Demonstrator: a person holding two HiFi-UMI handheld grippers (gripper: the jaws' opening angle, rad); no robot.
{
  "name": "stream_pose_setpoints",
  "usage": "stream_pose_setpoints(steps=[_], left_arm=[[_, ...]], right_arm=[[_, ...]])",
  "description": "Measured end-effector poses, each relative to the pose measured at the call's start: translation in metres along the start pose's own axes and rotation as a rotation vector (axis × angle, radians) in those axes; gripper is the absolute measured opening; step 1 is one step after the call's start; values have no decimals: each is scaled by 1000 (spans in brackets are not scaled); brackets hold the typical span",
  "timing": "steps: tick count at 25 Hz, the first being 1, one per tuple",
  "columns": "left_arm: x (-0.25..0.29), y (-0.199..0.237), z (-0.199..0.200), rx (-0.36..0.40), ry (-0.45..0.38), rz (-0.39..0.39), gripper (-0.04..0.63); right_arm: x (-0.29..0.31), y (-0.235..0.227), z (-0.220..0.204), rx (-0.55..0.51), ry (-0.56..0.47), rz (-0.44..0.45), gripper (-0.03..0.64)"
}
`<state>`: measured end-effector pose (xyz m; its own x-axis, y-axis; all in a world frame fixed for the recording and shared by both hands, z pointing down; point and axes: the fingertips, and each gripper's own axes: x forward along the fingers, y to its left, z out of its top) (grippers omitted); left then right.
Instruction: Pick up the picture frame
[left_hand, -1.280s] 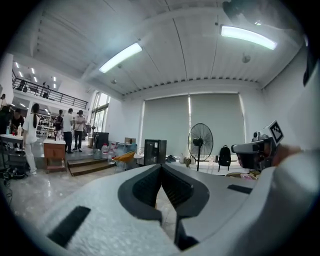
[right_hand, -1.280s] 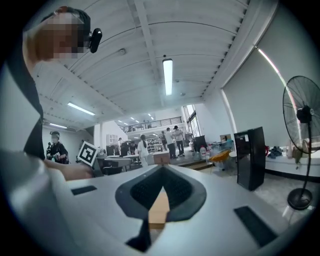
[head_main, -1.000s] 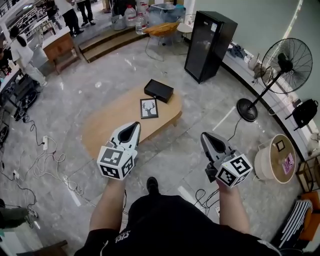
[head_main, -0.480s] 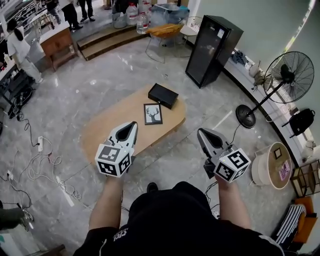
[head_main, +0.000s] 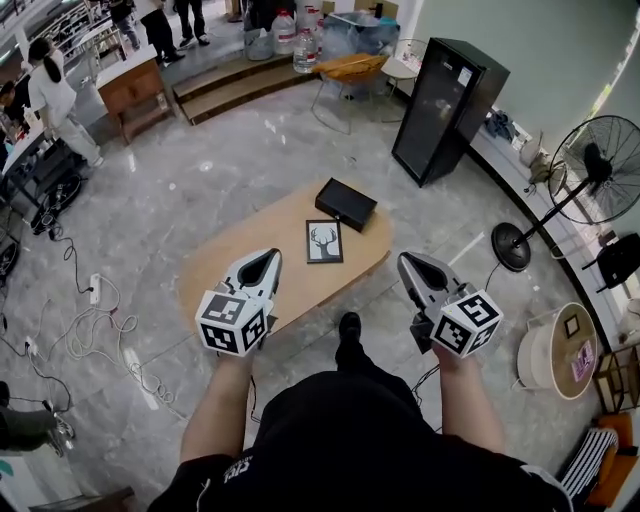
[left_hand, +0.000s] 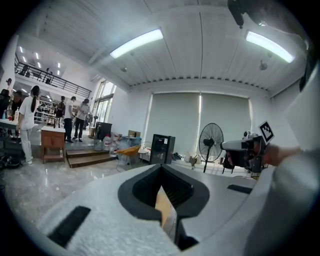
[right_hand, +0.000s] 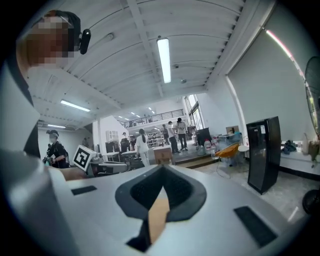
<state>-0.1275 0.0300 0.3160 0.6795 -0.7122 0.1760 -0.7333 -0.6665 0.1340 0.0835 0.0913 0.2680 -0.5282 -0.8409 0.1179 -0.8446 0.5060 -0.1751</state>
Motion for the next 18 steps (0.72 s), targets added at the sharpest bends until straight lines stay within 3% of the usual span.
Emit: stream_pose_setpoints(steps=[10,18], left_arm=[[105,50,-14,-49,95,44,11],[209,79,-1,-95,134,81,11]], right_arm=[[101,-80,-18,26,91,100,5],[168,-164,-22,38,166,184,5]])
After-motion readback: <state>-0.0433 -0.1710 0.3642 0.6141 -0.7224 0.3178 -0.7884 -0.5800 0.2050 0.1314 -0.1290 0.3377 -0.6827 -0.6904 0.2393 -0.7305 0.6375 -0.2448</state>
